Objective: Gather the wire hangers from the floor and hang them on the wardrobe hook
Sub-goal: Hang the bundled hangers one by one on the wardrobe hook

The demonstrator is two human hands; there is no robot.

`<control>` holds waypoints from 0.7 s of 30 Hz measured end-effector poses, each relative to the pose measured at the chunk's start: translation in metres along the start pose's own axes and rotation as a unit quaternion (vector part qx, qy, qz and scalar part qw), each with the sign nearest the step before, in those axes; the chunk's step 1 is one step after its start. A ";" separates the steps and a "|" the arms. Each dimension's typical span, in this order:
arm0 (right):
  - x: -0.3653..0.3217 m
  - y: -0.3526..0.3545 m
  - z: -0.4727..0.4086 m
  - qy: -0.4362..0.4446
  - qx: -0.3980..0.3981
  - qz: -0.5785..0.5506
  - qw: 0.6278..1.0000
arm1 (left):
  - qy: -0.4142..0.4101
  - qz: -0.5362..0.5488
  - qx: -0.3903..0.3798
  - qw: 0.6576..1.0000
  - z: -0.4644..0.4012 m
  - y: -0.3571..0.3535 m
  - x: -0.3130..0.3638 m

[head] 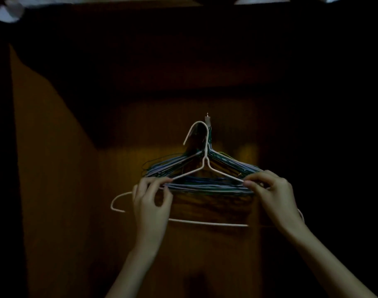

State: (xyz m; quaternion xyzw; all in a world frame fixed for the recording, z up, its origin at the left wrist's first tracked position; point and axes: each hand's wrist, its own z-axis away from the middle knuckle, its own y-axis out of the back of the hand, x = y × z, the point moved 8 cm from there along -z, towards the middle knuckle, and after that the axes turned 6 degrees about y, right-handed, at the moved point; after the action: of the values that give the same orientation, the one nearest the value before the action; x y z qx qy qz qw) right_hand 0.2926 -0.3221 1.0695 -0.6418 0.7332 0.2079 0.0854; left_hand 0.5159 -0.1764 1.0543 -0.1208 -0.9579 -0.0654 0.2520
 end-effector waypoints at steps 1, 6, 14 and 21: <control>-0.001 0.000 -0.003 0.004 -0.002 0.002 1.000 | -0.015 -0.048 0.012 0.999 -0.003 0.001 -0.005; 0.000 0.007 -0.023 0.029 0.025 0.021 0.999 | -0.038 -0.133 -0.067 0.988 -0.020 -0.020 -0.016; 0.020 0.007 -0.059 0.028 0.071 0.058 0.995 | -0.103 -0.141 -0.093 0.980 -0.054 -0.052 -0.013; 0.063 -0.017 -0.071 -0.020 0.053 0.070 0.996 | -0.110 -0.195 -0.132 0.966 -0.061 -0.085 -0.038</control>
State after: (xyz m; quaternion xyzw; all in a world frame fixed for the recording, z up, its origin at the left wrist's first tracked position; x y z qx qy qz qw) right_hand 0.3090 -0.4100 1.1053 -0.5788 0.7847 0.1869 0.1195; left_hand 0.5542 -0.2769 1.0829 0.0296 -0.9678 -0.2250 0.1092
